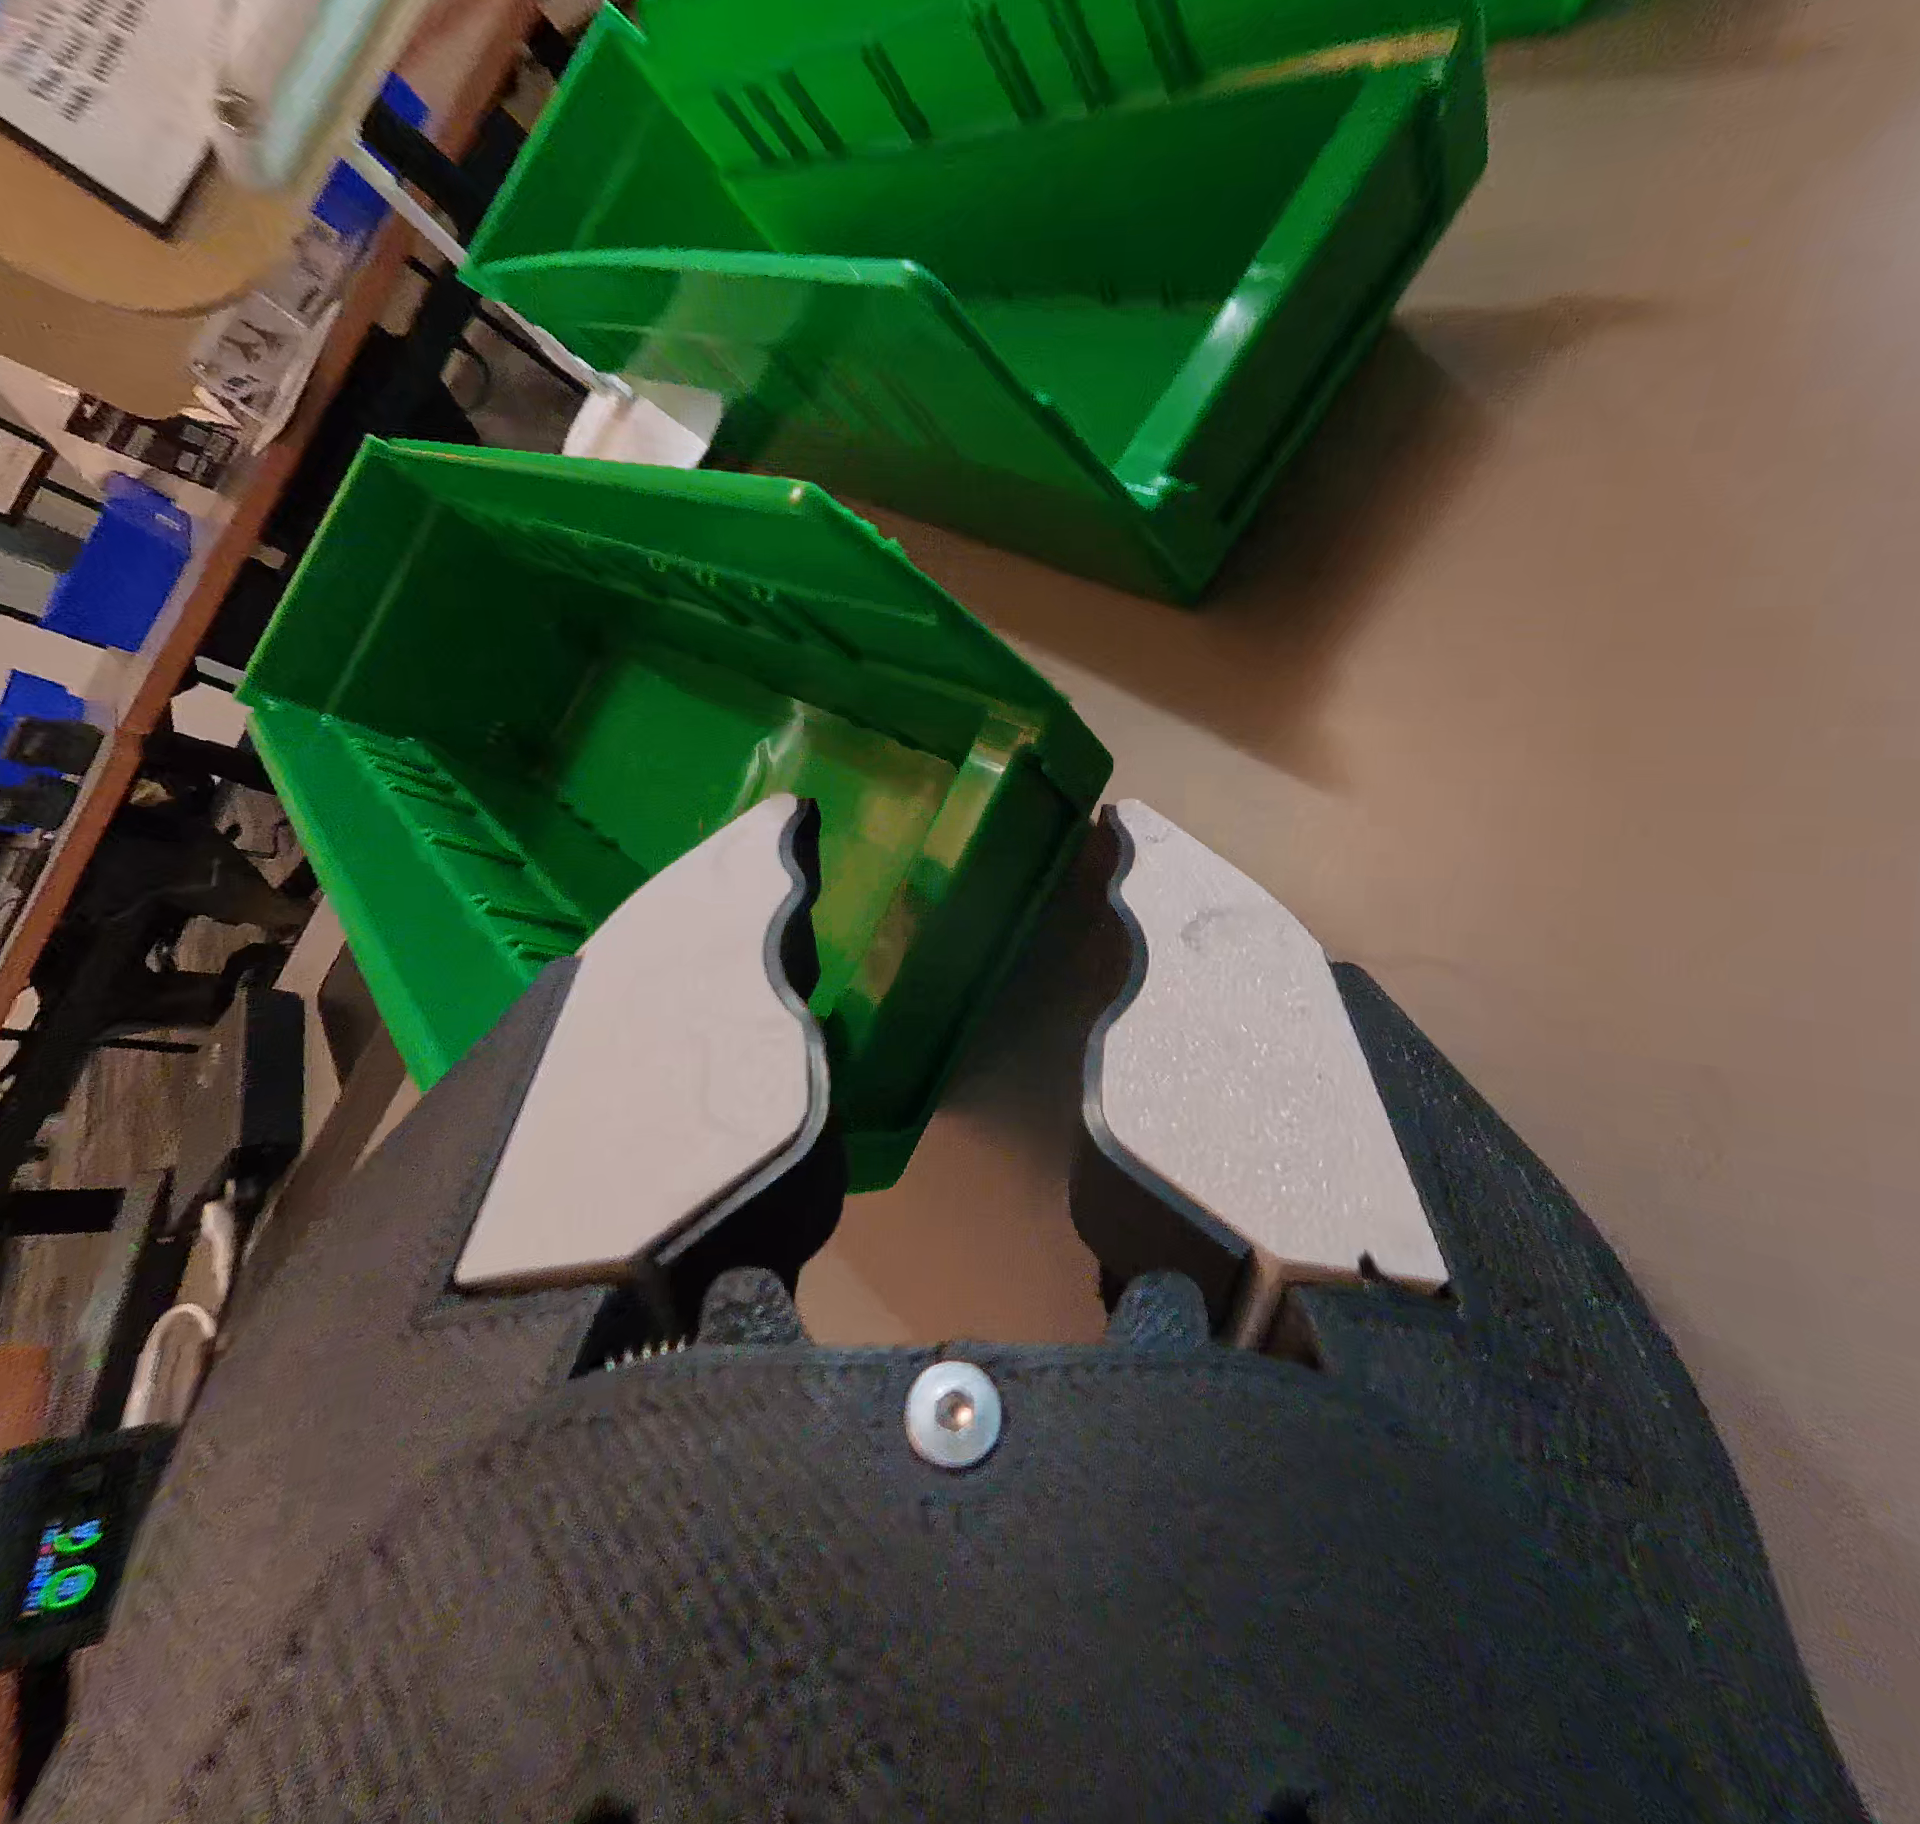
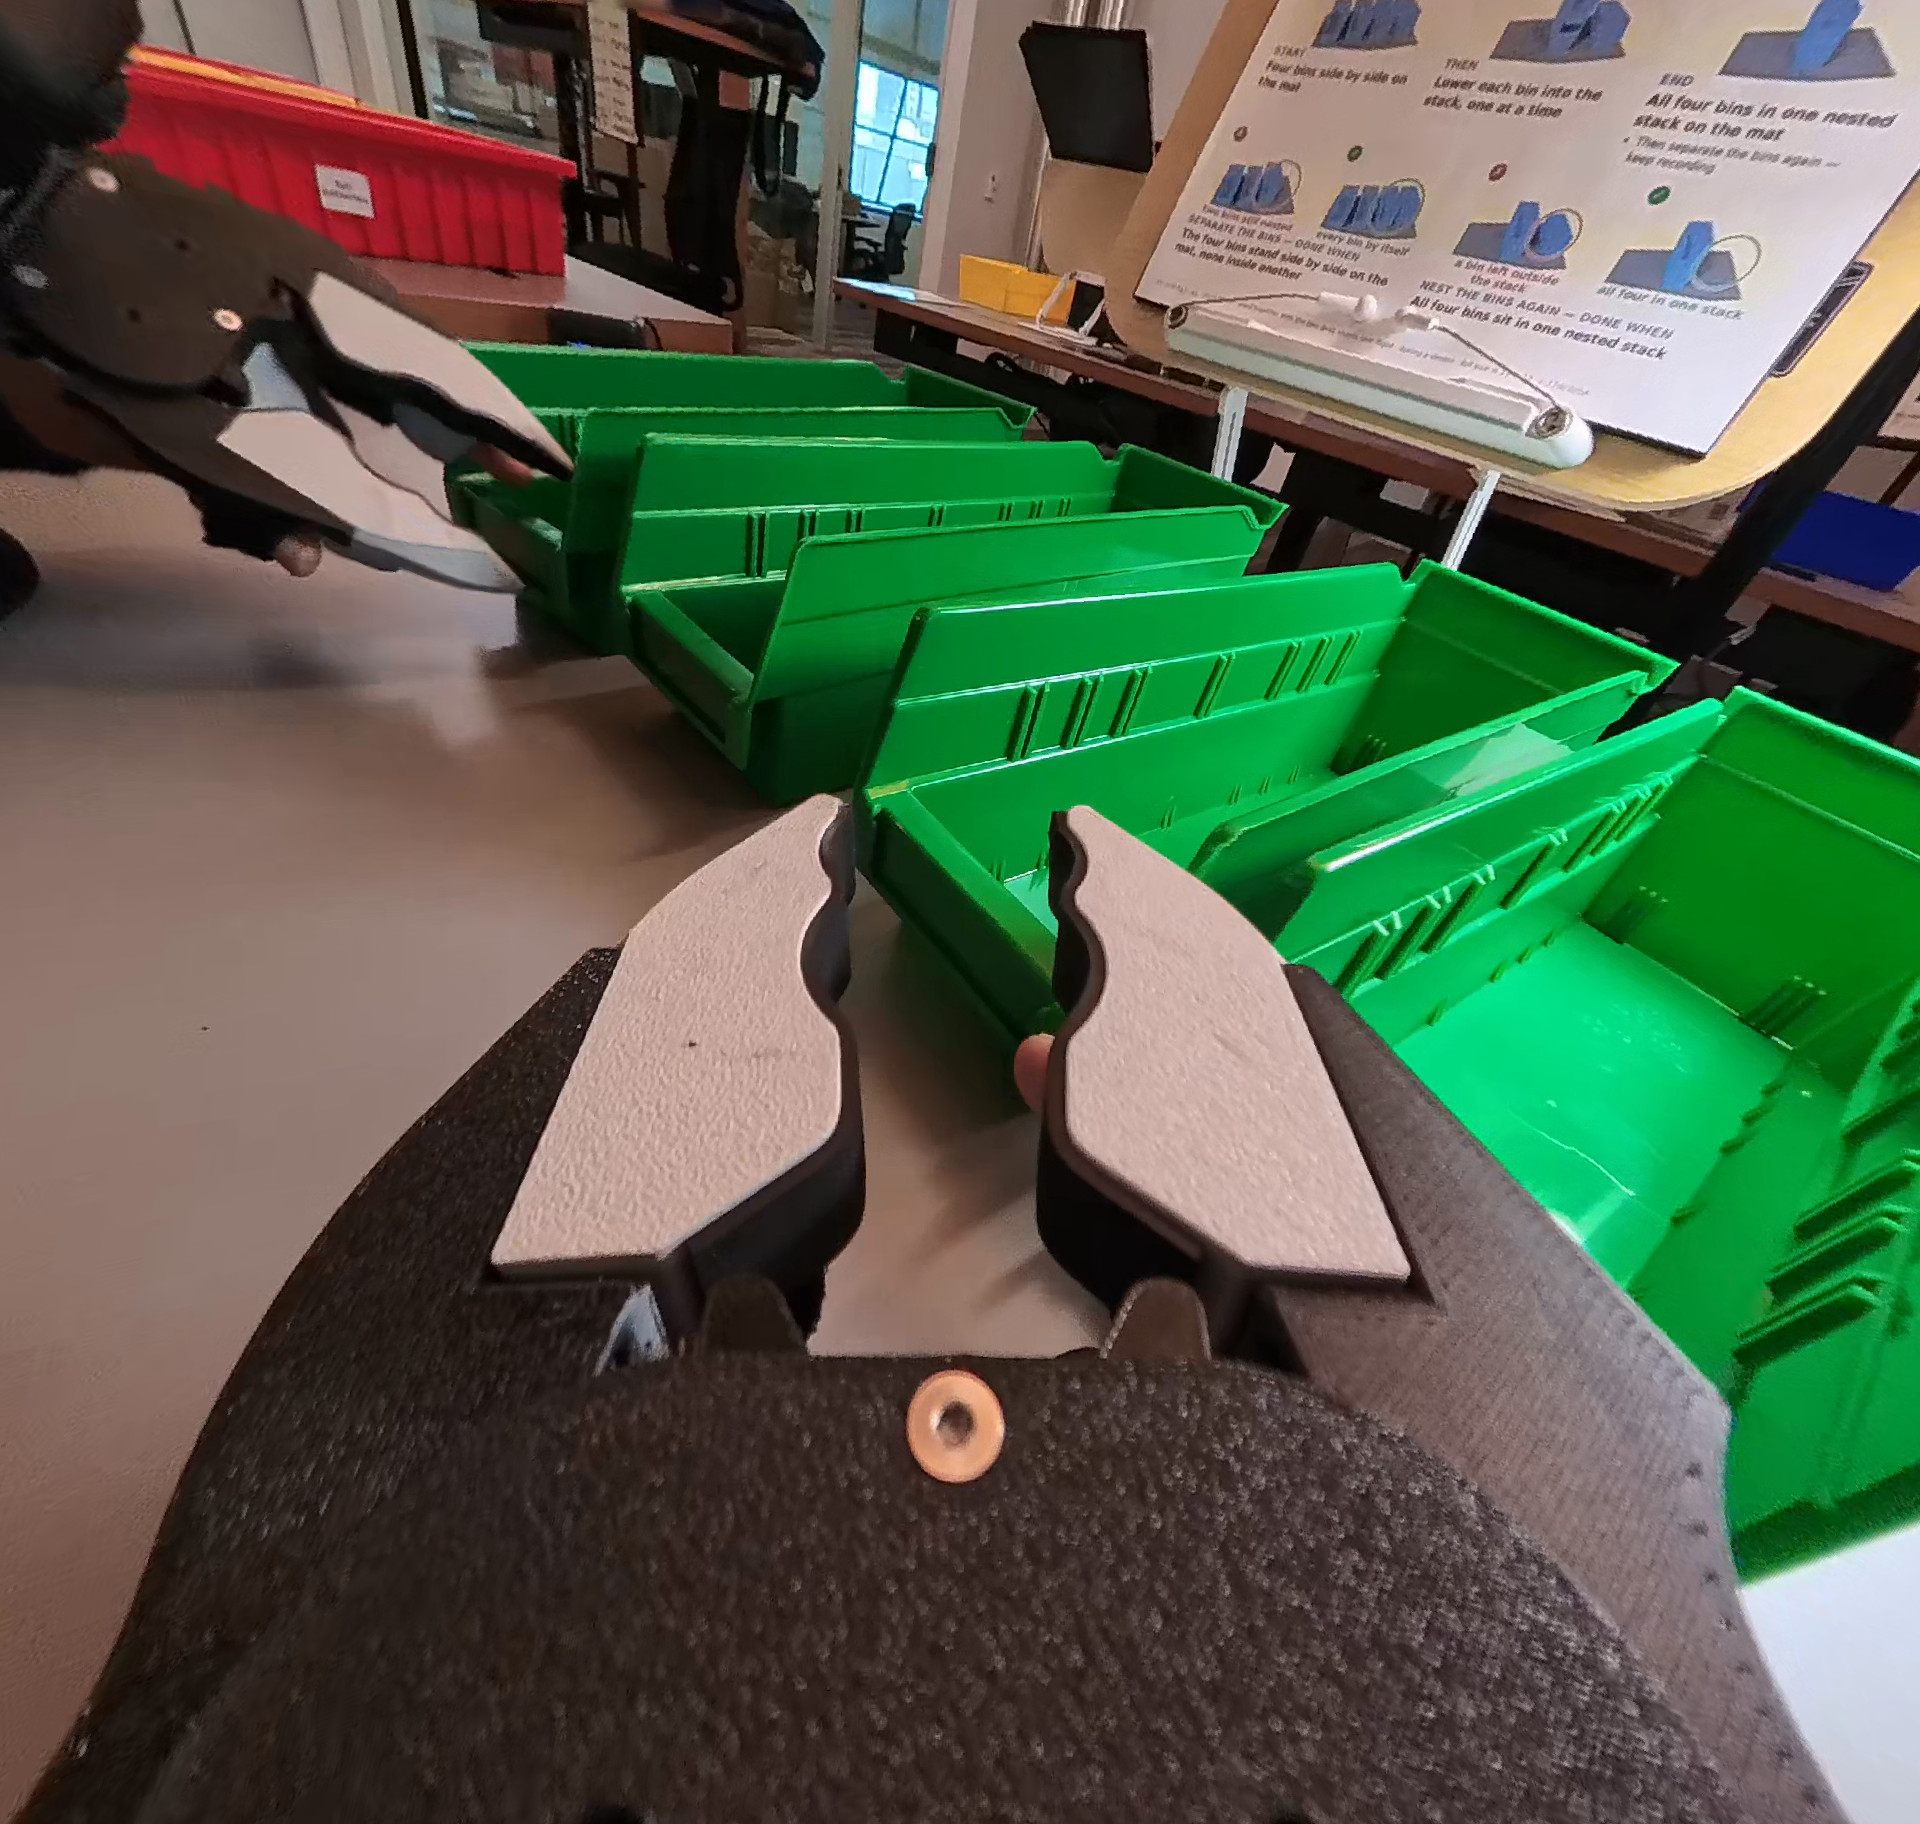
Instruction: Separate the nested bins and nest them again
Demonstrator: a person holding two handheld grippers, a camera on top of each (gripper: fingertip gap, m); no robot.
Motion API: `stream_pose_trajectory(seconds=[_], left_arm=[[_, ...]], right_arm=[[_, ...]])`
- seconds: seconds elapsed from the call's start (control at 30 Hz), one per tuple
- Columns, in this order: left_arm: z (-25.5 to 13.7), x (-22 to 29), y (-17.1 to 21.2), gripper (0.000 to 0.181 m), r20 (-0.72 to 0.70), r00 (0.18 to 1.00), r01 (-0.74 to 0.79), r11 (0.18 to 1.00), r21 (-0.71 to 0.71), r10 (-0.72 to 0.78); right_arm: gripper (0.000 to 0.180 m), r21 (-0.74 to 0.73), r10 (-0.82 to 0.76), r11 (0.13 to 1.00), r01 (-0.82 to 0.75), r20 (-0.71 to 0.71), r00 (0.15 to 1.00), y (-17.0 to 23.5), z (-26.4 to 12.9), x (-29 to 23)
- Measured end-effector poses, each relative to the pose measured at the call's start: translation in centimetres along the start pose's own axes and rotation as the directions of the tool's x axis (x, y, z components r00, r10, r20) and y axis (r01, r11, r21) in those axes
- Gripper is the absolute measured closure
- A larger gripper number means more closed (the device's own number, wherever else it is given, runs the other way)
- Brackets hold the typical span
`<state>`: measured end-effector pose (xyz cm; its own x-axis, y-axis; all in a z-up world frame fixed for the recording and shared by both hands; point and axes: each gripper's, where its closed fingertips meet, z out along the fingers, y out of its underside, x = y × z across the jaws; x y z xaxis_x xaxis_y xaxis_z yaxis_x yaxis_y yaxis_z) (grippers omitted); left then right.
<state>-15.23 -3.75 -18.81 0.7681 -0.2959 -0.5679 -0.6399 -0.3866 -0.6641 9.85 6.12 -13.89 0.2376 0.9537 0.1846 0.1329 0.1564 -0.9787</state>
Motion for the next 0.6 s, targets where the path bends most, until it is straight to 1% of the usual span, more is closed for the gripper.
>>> stream_pose_trajectory(seconds=[0.13, 0.2, 0.23, 0.3, 0.33, 0.4, 0.47, 0.6], left_arm=[[1.2, 0.8, 1.4, 0.126, -0.079, 0.989, -0.134, 0.981, -0.14, 0.124], [1.9, 0.9, 2.1, 0.124, -0.095, 0.977, -0.204, 0.958, -0.2, 0.189], [2.2, 0.8, 2.3, 0.126, -0.087, 0.97, -0.241, 0.945, -0.221, 0.227], [2.6, 0.4, 2.4, 0.134, -0.073, 0.959, -0.285, 0.927, -0.243, 0.275], [2.7, 0.0, 2.5, 0.142, -0.052, 0.951, -0.308, 0.916, -0.259, 0.305], [2.8, -0.2, 2.7, 0.146, -0.035, 0.927, -0.369, 0.889, -0.27, 0.374], [2.7, -0.2, 2.6, 0.148, -0.022, 0.916, -0.393, 0.881, -0.264, 0.402], [1.3, -0.3, 2.1, 0.149, -0.021, 0.916, -0.394, 0.89, -0.23, 0.4]], right_arm=[[0.144, -0.029, -0.006, 1.0, 0.006, 0.006, 1.0, 0.7, 0.3, -0.2], [0.144, -0.036, -0.014, 0.999, 0.014, 0.006, 1.0, 0.8, 0.4, -0.4], [0.144, -0.039, -0.019, 0.999, 0.02, 0.005, 1.0, 0.8, 0.4, -0.4], [0.145, -0.042, -0.029, 0.999, 0.029, 0.004, 1.0, 0.9, 0.3, -0.5], [0.145, -0.042, -0.03, 0.999, 0.031, 0.003, 1.0, 0.8, 0.3, -0.5], [0.145, -0.037, -0.026, 0.999, 0.026, 0.003, 1.0, 0.7, 0.1, -0.5], [0.146, -0.036, -0.023, 0.999, 0.023, 0.004, 1.0, 0.7, 0.1, -0.5], [0.148, -0.031, -0.031, 0.999, 0.031, 0.001, 1.0, 0.4, -0.1, -0.5]])
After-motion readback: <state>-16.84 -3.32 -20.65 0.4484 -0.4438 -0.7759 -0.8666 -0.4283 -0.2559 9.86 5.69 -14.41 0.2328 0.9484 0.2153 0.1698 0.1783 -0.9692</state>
